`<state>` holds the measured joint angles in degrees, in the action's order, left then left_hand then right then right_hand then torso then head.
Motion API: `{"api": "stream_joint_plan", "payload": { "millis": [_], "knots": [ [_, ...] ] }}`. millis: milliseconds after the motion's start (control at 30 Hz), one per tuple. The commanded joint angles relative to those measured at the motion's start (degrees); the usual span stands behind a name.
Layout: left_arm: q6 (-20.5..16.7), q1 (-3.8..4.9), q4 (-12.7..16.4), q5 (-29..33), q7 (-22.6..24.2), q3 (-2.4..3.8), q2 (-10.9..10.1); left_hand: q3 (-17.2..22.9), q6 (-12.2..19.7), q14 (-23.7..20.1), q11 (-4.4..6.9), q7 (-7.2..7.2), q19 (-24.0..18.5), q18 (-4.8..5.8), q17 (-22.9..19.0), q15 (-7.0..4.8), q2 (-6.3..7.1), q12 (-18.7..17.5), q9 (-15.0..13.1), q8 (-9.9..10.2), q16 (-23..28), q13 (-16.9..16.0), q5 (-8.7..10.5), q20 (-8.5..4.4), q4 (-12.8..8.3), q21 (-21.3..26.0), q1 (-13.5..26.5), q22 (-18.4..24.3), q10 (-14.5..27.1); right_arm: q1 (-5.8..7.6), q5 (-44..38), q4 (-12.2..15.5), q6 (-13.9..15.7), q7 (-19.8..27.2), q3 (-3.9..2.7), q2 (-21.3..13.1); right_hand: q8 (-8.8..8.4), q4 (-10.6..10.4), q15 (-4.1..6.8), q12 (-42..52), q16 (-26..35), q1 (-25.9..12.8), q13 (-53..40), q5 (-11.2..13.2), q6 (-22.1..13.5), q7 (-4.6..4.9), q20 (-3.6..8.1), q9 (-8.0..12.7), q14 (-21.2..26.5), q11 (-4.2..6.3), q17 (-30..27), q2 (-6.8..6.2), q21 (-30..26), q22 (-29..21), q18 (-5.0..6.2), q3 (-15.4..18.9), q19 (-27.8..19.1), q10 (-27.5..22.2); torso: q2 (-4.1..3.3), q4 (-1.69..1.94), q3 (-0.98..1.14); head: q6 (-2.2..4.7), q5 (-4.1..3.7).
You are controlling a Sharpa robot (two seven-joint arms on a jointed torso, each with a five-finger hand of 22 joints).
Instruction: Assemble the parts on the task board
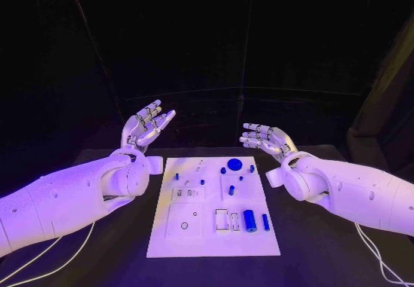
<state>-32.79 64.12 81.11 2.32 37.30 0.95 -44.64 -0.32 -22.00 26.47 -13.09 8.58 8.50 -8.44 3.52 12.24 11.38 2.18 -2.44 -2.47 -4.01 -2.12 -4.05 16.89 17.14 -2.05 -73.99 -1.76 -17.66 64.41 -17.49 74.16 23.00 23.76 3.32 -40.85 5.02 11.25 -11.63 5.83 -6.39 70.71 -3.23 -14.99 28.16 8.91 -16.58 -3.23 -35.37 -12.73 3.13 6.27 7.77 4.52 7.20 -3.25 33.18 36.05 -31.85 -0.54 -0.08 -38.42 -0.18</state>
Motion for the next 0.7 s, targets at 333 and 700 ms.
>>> {"api": "stream_joint_plan", "payload": {
  "millis": [333,700],
  "knots": [
    [5.52,-0.06,2.69,-2.81,1.09,-0.14,-2.36,2.88,-28.35,27.14,1.48,5.72,33.59,-2.15,2.73,-2.66,-7.50,8.11,-1.99,-5.28,-8.27,-2.02,0.90,-0.68,-3.69,-12.46,-3.63,-5.54,-35.23,3.17,-22.79,-3.16,-1.29,-1.52,-0.12,0.09,2.12,5.37,5.81,0.50,-3.26,4.77,-0.36,2.40,26.27,3.12,4.45,-0.63,-30.29,4.05,0.94,-0.99,8.15,1.55,3.41,-4.93,21.91,25.99,-2.73,0.82,-0.14,0.85,-0.67],
    [8.95,-0.08,8.21,-6.06,-0.78,-0.16,-4.96,2.25,-32.19,34.63,3.09,4.69,42.09,-2.21,3.81,-4.74,-9.54,7.10,-1.34,-4.08,-8.09,-1.75,0.85,-2.81,-8.17,-14.01,-4.93,-5.00,-41.53,7.17,-54.38,-5.93,-6.90,-11.51,-0.23,2.75,1.19,4.91,10.81,-1.66,-8.68,5.87,-0.34,1.64,30.35,1.60,10.49,-0.56,-47.24,6.61,4.60,-3.89,20.93,7.94,3.23,-6.50,33.71,31.61,-5.47,1.78,-0.57,2.35,-1.73]
  ]
}}
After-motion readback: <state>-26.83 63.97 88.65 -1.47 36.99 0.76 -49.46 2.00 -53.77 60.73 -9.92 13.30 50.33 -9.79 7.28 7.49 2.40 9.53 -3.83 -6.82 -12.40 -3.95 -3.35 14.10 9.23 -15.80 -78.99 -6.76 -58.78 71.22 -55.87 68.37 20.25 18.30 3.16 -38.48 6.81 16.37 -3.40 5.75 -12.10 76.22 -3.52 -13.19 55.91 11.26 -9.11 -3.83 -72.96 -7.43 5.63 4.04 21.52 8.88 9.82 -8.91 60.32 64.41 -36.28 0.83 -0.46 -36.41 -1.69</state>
